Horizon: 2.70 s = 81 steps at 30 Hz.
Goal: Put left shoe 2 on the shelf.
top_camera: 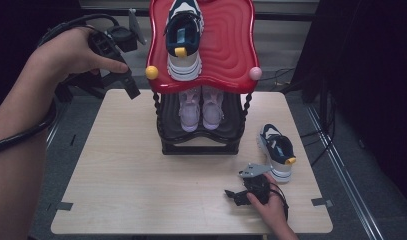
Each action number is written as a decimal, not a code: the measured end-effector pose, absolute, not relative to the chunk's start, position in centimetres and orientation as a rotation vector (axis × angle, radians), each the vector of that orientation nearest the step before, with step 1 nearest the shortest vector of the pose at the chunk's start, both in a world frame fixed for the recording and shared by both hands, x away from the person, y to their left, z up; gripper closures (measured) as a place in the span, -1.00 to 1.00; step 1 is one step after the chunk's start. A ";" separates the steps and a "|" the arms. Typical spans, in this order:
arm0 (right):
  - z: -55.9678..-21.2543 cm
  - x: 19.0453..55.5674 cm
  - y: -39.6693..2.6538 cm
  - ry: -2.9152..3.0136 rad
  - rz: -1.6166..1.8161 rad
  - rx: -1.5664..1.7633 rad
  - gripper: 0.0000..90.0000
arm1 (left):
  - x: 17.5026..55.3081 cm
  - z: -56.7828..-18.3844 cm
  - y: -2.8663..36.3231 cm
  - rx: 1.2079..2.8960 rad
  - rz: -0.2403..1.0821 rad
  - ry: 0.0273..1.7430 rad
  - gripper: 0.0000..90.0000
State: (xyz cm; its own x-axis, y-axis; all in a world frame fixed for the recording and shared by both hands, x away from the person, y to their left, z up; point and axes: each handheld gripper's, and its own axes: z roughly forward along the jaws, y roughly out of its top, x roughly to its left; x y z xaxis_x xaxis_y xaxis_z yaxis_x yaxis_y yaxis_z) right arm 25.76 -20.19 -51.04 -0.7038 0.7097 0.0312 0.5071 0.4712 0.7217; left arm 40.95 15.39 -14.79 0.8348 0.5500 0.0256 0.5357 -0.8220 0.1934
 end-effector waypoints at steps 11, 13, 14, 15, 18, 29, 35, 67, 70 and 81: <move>-51.0 25.7 -20.2 2.449 1.064 1.042 -0.71 | 40.7 -17.2 16.8 2.830 0.094 0.875 -0.53; -51.0 25.8 -20.2 2.449 1.064 1.039 -0.71 | 40.7 -17.4 16.9 2.838 0.088 0.866 -0.53; -51.0 25.8 -20.2 2.449 1.064 1.040 -0.71 | 40.6 -17.6 17.0 2.828 0.088 0.881 -0.53; -51.0 25.8 -20.2 2.449 1.063 1.041 -0.71 | 40.6 -17.9 17.2 2.831 0.083 0.875 -0.53; -51.0 25.8 -20.2 2.449 1.064 1.041 -0.71 | 40.6 -18.4 17.4 2.827 0.070 0.875 -0.53; -51.0 25.7 -20.2 2.449 1.063 1.043 -0.71 | 40.2 -20.9 18.0 2.826 0.055 0.904 -0.53; -51.0 25.8 -20.2 2.446 1.066 1.045 -0.71 | 40.2 -22.8 18.4 2.841 0.034 0.920 -0.52; -51.0 25.8 -20.2 2.444 1.069 1.045 -0.71 | 39.3 -32.5 19.7 2.856 -0.122 0.952 -0.52; -51.0 25.8 -20.2 2.443 1.069 1.043 -0.71 | 39.2 -33.5 19.6 2.841 -0.120 0.953 -0.52; -51.1 25.8 -20.2 2.445 1.069 1.043 -0.71 | 38.8 -37.5 19.5 2.780 -0.098 0.961 -0.52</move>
